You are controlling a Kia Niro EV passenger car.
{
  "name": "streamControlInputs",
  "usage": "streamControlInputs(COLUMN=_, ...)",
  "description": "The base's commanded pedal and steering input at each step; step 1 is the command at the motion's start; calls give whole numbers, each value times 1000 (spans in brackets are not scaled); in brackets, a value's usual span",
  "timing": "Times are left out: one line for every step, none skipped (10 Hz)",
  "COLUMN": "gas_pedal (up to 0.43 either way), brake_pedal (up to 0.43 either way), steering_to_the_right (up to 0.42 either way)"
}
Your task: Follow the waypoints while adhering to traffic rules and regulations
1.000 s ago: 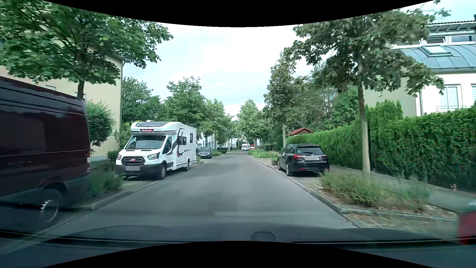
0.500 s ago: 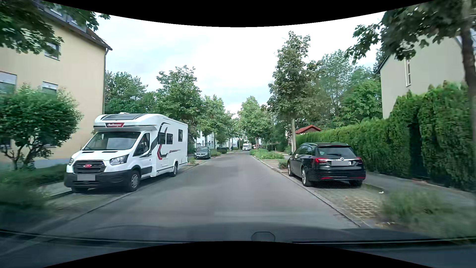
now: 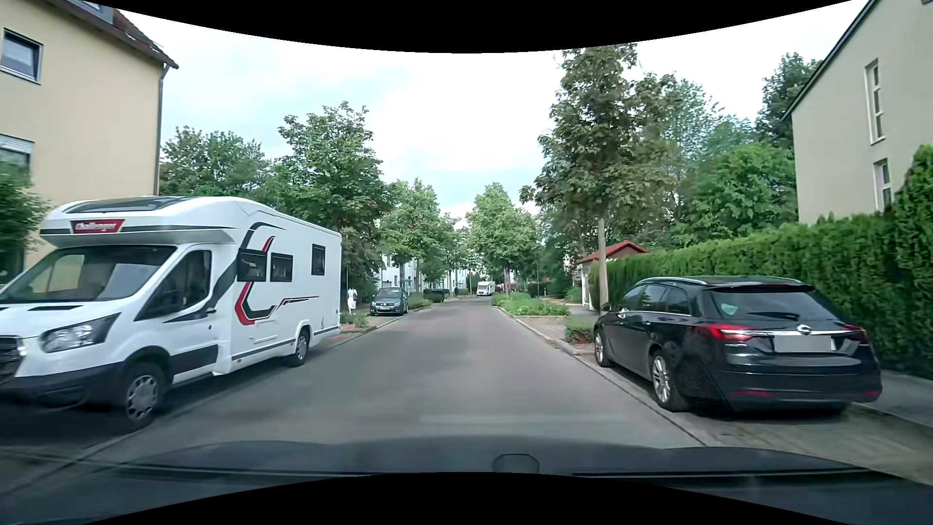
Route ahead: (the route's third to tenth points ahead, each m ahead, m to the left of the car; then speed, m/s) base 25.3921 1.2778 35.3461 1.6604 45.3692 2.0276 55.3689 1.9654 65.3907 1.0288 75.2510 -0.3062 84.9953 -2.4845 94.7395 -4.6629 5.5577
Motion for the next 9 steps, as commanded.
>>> streamControlInputs(gas_pedal=98, brake_pedal=0, steering_to_the_right=-7)
streamControlInputs(gas_pedal=110, brake_pedal=0, steering_to_the_right=-10)
streamControlInputs(gas_pedal=110, brake_pedal=0, steering_to_the_right=-13)
streamControlInputs(gas_pedal=110, brake_pedal=0, steering_to_the_right=-15)
streamControlInputs(gas_pedal=110, brake_pedal=0, steering_to_the_right=-16)
streamControlInputs(gas_pedal=110, brake_pedal=0, steering_to_the_right=-15)
streamControlInputs(gas_pedal=110, brake_pedal=0, steering_to_the_right=-15)
streamControlInputs(gas_pedal=110, brake_pedal=0, steering_to_the_right=-16)
streamControlInputs(gas_pedal=110, brake_pedal=0, steering_to_the_right=-18)
